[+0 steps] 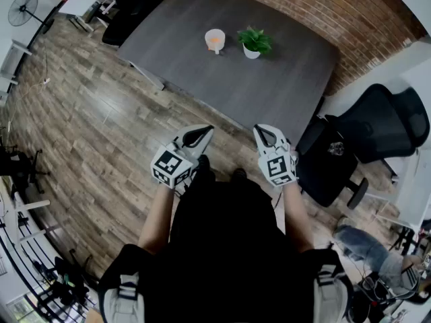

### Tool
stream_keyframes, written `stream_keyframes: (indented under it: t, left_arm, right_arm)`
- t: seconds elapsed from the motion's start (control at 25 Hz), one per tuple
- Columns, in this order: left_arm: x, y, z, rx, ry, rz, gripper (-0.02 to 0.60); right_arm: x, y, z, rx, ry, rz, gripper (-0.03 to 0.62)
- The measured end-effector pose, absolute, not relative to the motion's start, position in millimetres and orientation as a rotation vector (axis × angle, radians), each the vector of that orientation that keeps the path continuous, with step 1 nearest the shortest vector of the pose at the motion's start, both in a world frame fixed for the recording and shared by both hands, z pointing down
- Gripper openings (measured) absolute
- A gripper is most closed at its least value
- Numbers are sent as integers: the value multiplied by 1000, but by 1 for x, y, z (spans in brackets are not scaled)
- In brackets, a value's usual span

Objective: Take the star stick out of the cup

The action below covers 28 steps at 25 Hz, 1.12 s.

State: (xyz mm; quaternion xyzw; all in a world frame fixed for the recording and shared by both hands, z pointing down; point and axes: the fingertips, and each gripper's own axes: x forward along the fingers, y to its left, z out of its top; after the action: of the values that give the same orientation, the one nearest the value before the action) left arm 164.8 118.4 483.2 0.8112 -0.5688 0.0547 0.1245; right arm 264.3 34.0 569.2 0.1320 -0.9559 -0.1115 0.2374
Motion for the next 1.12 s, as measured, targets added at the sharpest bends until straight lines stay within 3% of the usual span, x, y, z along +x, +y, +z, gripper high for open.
stream_keyframes:
  t: [0.12,0.52,1.12]
  left_arm:
    - [194,125,483,2338,-1634,44,2]
    - [222,141,499,2257,-1700,71,2]
    - [175,132,494,2292,-1697,98,2]
  right_arm:
    - [293,34,579,349,-2612,-306,0]
    - [325,36,587,290,-2607,-325,0]
    - [285,32,576,333,-2595,-302,0]
